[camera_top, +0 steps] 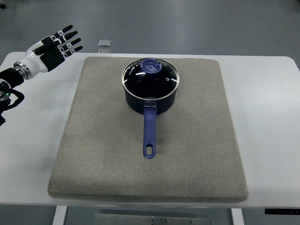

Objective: Open pot lid and place left with left hand
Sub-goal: 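Raise the open left hand and move it toward the pot, then reach the left hand over the pot lid's blue knob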

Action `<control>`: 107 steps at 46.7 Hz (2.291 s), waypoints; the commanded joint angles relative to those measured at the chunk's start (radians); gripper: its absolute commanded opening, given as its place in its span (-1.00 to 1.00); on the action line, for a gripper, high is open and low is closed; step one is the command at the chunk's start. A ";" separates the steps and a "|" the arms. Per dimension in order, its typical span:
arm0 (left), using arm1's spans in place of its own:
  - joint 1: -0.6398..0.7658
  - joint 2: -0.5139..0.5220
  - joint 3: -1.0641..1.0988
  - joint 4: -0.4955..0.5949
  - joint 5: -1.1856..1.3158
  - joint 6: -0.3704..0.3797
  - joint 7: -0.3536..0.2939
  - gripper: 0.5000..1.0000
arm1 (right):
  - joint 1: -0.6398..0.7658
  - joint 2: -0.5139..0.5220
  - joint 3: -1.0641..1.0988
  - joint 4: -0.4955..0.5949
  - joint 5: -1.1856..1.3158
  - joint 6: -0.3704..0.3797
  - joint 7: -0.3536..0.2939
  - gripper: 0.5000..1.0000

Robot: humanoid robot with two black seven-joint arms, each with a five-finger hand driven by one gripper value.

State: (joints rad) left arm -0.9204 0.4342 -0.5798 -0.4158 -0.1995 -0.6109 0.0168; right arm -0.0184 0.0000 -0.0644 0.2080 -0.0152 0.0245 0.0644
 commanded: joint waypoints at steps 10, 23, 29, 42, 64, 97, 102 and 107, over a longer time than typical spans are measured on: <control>-0.001 0.000 0.009 0.005 0.008 0.000 0.000 0.96 | 0.000 0.000 0.000 0.001 0.000 0.000 0.000 0.67; -0.011 -0.002 0.009 -0.001 0.011 0.000 -0.006 0.96 | 0.000 0.000 -0.002 -0.001 -0.002 0.000 0.000 0.67; -0.017 -0.008 0.014 -0.028 0.023 0.000 -0.008 0.96 | 0.000 0.000 0.000 0.001 -0.003 0.000 0.000 0.67; -0.093 0.011 0.002 -0.029 0.212 0.000 -0.037 0.96 | 0.000 0.000 0.000 0.001 -0.002 0.000 0.002 0.67; -0.264 0.017 0.017 -0.047 0.863 0.000 -0.149 0.96 | 0.000 0.000 -0.002 0.001 -0.009 0.000 0.003 0.67; -0.393 -0.077 0.050 -0.431 1.641 0.000 -0.187 0.94 | 0.000 0.000 -0.002 0.001 -0.012 0.000 0.003 0.67; -0.449 -0.100 0.173 -0.429 1.671 0.000 -0.187 0.91 | 0.000 0.000 -0.002 0.001 -0.012 0.000 0.003 0.67; -0.489 -0.129 0.268 -0.426 1.672 0.000 -0.186 0.91 | -0.002 0.000 -0.002 0.001 -0.012 0.000 0.005 0.67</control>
State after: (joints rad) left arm -1.3923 0.3229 -0.3583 -0.8450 1.4716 -0.6107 -0.1695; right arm -0.0186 0.0000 -0.0660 0.2080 -0.0277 0.0245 0.0673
